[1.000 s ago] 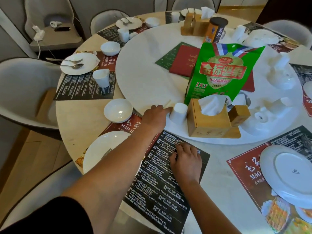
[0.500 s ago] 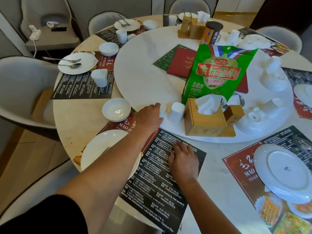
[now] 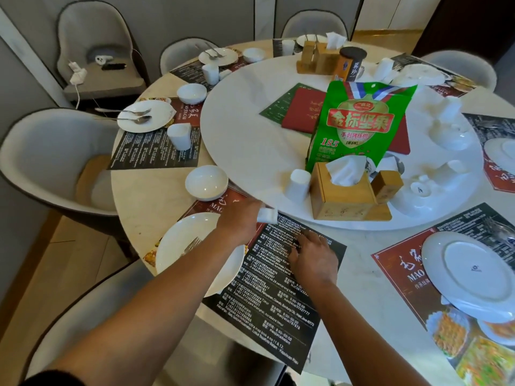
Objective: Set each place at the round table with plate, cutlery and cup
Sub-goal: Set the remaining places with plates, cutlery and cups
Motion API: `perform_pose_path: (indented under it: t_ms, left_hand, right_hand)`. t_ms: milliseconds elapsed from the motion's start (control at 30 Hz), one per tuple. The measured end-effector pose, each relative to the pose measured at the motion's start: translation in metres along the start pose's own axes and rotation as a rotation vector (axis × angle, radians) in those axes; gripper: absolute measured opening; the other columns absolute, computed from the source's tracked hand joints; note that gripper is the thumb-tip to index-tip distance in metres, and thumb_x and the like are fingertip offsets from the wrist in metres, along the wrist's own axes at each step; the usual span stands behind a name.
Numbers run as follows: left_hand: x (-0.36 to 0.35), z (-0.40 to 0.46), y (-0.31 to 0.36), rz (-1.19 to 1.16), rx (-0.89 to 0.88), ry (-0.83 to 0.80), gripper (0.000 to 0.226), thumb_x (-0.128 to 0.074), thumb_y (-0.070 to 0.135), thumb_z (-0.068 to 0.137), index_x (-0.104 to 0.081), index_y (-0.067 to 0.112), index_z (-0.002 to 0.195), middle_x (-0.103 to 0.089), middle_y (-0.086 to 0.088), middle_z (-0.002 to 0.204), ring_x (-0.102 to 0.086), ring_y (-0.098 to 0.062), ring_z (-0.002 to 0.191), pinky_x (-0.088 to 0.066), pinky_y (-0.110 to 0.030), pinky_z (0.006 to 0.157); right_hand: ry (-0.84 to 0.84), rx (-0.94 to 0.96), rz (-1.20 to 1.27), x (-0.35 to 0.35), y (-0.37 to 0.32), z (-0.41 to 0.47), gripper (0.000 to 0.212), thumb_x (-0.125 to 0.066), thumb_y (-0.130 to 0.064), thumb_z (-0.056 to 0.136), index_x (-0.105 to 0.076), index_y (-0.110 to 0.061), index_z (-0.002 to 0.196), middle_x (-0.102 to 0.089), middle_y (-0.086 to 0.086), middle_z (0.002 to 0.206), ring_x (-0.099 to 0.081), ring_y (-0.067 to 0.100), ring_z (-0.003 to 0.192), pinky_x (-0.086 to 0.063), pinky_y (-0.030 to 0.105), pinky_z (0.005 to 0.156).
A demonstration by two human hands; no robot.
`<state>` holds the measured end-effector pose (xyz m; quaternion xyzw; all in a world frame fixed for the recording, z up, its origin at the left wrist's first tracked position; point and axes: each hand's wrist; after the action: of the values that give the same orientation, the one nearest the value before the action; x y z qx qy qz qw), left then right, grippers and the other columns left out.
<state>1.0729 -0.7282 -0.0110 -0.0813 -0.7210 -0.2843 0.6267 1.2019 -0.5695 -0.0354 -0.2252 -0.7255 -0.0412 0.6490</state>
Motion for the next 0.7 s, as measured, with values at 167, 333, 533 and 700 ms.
perform_pose_path:
  t_ms: [167,333,533,700]
  left_hand:
    - [-0.010,-0.009,0.013,0.062,-0.100,-0.037,0.052,-0.067,-0.003,0.079,-0.064,0.026,0.123,-0.065,0.004,0.120,-0.061,-0.023,0.109,-0.047,-0.033,0.084]
    - [-0.015,-0.005,0.023,0.088,-0.107,-0.066,0.051,-0.068,-0.003,0.078,-0.065,0.025,0.120,-0.066,0.002,0.116,-0.061,-0.026,0.108,-0.052,-0.037,0.084]
    - [-0.017,-0.002,0.024,0.110,-0.108,-0.088,0.055,-0.066,-0.005,0.079,-0.063,0.023,0.126,-0.063,0.001,0.123,-0.061,-0.026,0.111,-0.052,-0.038,0.086]
    - [-0.019,-0.003,0.025,0.107,-0.110,-0.078,0.066,-0.064,-0.007,0.080,-0.054,0.022,0.139,-0.056,0.000,0.136,-0.058,-0.028,0.118,-0.053,-0.044,0.091]
  right_hand:
    - [-0.013,-0.021,0.022,0.010,0.009,-0.007,0.042,-0.052,-0.041,0.098,-0.055,-0.028,0.138,-0.047,-0.006,0.149,-0.043,0.020,0.135,-0.045,0.038,0.104]
    - [-0.032,0.008,0.029,0.012,0.015,-0.009,0.040,-0.050,-0.039,0.099,-0.056,-0.028,0.137,-0.046,-0.008,0.150,-0.046,0.019,0.133,-0.048,0.037,0.099]
    - [-0.027,0.027,0.026,0.010,0.019,-0.010,0.042,-0.049,-0.040,0.100,-0.052,-0.028,0.140,-0.043,-0.009,0.152,-0.043,0.018,0.136,-0.046,0.035,0.102]
    - [-0.025,0.031,0.024,0.008,0.019,-0.010,0.043,-0.049,-0.039,0.100,-0.052,-0.027,0.140,-0.045,-0.009,0.150,-0.045,0.019,0.134,-0.048,0.037,0.101]
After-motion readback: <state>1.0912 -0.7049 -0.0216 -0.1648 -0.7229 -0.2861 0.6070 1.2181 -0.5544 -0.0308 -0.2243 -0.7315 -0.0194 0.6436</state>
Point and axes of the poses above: each hand's wrist, its own z-axis towards the middle knuckle, its own x-axis out of the back of the hand, y = z × x
